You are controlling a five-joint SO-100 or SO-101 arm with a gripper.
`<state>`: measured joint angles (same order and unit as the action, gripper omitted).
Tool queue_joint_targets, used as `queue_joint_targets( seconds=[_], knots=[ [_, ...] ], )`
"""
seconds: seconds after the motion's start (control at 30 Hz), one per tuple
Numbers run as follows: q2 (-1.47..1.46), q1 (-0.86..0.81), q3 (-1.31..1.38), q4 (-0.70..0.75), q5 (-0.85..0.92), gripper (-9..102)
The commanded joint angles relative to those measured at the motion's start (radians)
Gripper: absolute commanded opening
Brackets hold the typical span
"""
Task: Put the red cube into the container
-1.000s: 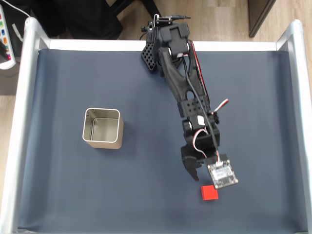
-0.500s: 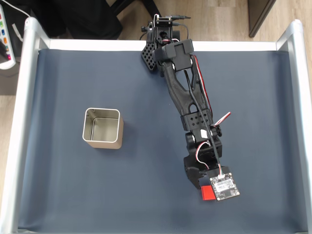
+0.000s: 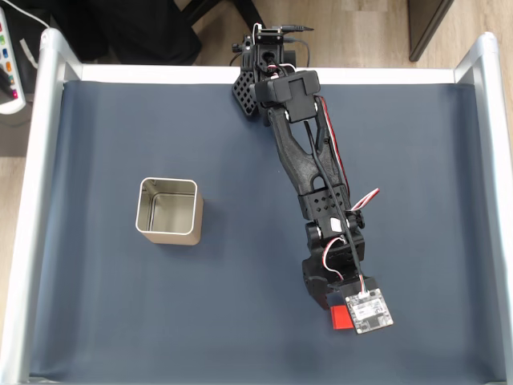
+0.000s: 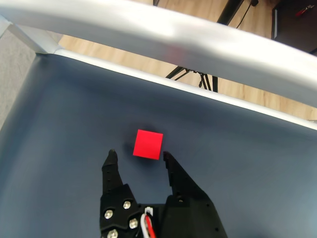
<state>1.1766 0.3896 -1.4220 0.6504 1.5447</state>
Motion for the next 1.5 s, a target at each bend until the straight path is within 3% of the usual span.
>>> queue_joint_targets(
  seconds=[0.0, 0.83, 0.93, 1.17, 1.47],
  knots=[
    [0.002, 0.000, 0.058, -0.011, -0.011, 32],
    [-0.052, -0.005, 0.061, -0.103, -0.002, 31],
    [-0.052, -0.005, 0.055, -0.103, 0.018, 27],
    [-0.055, -0.003, 0.052, -0.120, 0.048, 4],
    [-0.040, -0.003, 0.038, -0.118, 0.051, 0]
  ],
)
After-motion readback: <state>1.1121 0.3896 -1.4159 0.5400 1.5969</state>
